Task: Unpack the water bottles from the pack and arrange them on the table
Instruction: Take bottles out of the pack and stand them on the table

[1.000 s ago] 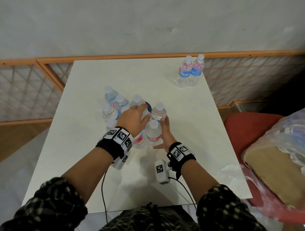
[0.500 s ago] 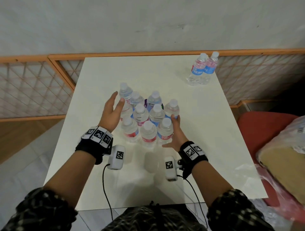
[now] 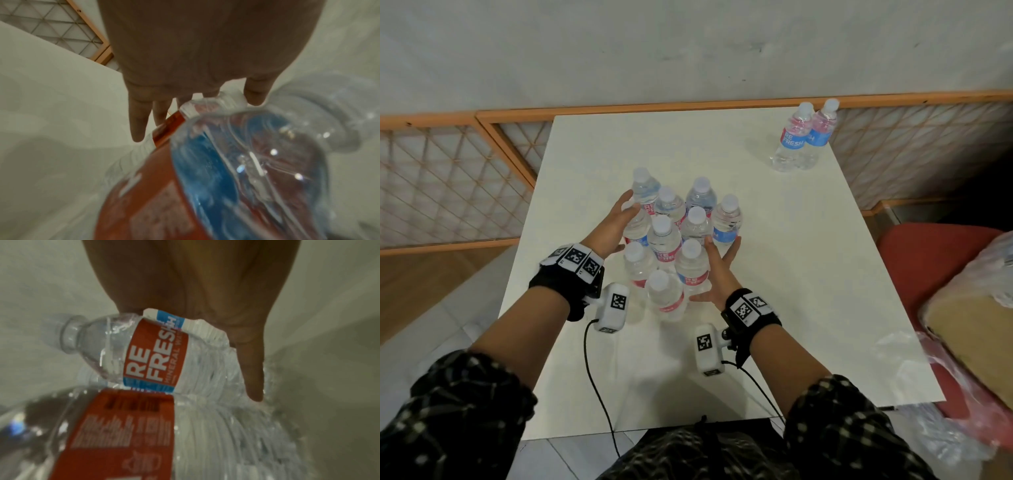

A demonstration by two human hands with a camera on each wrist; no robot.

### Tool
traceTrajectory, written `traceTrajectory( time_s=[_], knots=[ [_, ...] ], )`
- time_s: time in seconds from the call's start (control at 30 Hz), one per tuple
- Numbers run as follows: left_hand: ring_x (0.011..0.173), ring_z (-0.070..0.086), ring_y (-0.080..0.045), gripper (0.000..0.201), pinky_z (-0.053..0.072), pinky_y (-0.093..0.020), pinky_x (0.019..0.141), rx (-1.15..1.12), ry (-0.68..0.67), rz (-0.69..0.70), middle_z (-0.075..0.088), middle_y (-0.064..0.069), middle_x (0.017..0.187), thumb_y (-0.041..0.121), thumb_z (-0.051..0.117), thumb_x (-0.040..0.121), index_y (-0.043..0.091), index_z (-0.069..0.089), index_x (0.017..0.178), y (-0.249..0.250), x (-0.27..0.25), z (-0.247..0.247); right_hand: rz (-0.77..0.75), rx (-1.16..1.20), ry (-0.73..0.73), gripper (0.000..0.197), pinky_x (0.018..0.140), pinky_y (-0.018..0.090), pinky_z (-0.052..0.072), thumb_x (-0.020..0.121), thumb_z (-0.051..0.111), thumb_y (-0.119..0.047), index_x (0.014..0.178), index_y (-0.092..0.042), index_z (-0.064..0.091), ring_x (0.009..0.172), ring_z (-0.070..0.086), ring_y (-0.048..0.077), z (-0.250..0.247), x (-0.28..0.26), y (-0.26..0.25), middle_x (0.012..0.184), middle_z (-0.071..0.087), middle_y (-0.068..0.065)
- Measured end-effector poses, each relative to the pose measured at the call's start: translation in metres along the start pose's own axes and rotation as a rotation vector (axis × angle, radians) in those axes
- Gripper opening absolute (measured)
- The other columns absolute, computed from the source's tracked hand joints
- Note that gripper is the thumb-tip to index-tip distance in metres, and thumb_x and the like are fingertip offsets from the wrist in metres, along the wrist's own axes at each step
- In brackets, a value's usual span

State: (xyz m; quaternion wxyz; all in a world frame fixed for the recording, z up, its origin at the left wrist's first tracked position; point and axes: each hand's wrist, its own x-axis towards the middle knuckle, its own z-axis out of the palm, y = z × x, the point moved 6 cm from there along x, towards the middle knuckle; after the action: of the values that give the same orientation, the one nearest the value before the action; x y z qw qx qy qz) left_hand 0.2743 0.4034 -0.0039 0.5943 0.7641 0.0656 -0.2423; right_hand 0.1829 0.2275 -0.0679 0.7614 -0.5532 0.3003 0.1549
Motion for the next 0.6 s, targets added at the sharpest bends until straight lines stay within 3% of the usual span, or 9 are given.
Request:
traceTrajectory(
  time_s=[0.13,0.2,0.3,0.37,0.4,0.43,0.5,0.6],
  knots=[
    [0.131,0.034,-0.009,0.057,0.027,-0.049,0.113,0.019,0.028,0.042,0.036,0.019,0.139,0.053,0.039,0.095,0.042,0.016,0.146,-0.007,-0.009,-0.007,-0.029,-0.008,0.015,0.096,0.087,0.062,0.048,0.07,0.053,-0.077,0.125,-0.068,-0.025,0.133,0.039,0.026,0.015,0.002,0.007,0.153,0.021,-0.015],
    [0.139,0.029,-0.011,0.064,0.024,-0.049,0.115,0.041,0.052,0.089,0.028,0.015,0.151,0.055,0.043,0.093,0.041,0.013,0.148,-0.01,-0.011,-0.011,-0.043,-0.017,0.01,0.088,0.089,0.062,0.047,0.076,0.049,-0.074,0.129,-0.066,-0.022,0.134,0.038,0.026,0.015,0.003,0.01,0.154,0.02,-0.015],
    [0.143,0.022,-0.01,0.081,0.022,-0.049,0.116,0.093,0.064,0.132,0.016,0.015,0.156,0.067,0.048,0.082,0.042,0.008,0.148,-0.009,-0.018,-0.01,-0.086,-0.028,0.025,0.073,0.098,0.06,0.041,0.095,0.044,-0.045,0.139,-0.057,-0.013,0.133,0.038,0.023,0.002,0.004,0.017,0.154,0.022,-0.011],
    [0.143,0.022,-0.009,0.092,0.023,-0.049,0.116,0.101,0.057,0.138,0.015,0.018,0.156,0.075,0.049,0.07,0.045,0.008,0.147,-0.009,-0.022,-0.009,-0.191,-0.112,0.011,0.088,0.108,0.054,0.034,0.092,0.052,-0.012,0.145,-0.046,-0.009,0.132,0.037,0.019,-0.008,0.0,0.026,0.156,0.019,-0.006],
    [0.143,0.022,-0.008,0.093,0.024,-0.049,0.116,0.099,0.051,0.141,0.015,0.019,0.156,0.077,0.048,0.068,0.046,0.008,0.146,-0.009,-0.021,-0.009,-0.271,-0.203,-0.02,0.1,0.113,0.049,0.03,0.084,0.059,-0.003,0.146,-0.042,-0.01,0.136,0.034,0.017,-0.008,-0.005,0.031,0.157,0.017,-0.005],
    [0.143,0.022,-0.008,0.092,0.024,-0.049,0.116,0.097,0.052,0.138,0.016,0.02,0.155,0.077,0.048,0.068,0.047,0.009,0.146,-0.011,-0.02,-0.011,-0.346,-0.319,-0.067,0.112,0.116,0.047,0.025,0.076,0.068,-0.005,0.146,-0.042,-0.011,0.14,0.029,0.016,-0.004,-0.009,0.038,0.157,0.015,-0.006],
    [0.143,0.022,-0.009,0.087,0.024,-0.049,0.116,0.107,0.049,0.128,0.018,0.019,0.155,0.074,0.048,0.073,0.046,0.01,0.146,-0.01,-0.02,-0.012,-0.433,-0.546,-0.119,0.131,0.117,0.051,0.018,0.06,0.084,-0.027,0.144,-0.044,-0.014,0.146,0.014,0.014,0.008,-0.011,0.053,0.158,0.008,-0.011],
    [0.141,0.023,-0.009,0.066,0.024,-0.047,0.116,0.106,0.054,0.136,0.018,0.017,0.156,0.051,0.043,0.094,0.038,0.008,0.149,-0.007,-0.024,-0.011,-0.469,-0.686,-0.069,0.143,0.117,0.055,0.012,0.048,0.087,-0.047,0.141,-0.042,-0.022,0.148,-0.001,0.017,0.027,-0.008,0.054,0.159,-0.005,-0.007]
  ],
)
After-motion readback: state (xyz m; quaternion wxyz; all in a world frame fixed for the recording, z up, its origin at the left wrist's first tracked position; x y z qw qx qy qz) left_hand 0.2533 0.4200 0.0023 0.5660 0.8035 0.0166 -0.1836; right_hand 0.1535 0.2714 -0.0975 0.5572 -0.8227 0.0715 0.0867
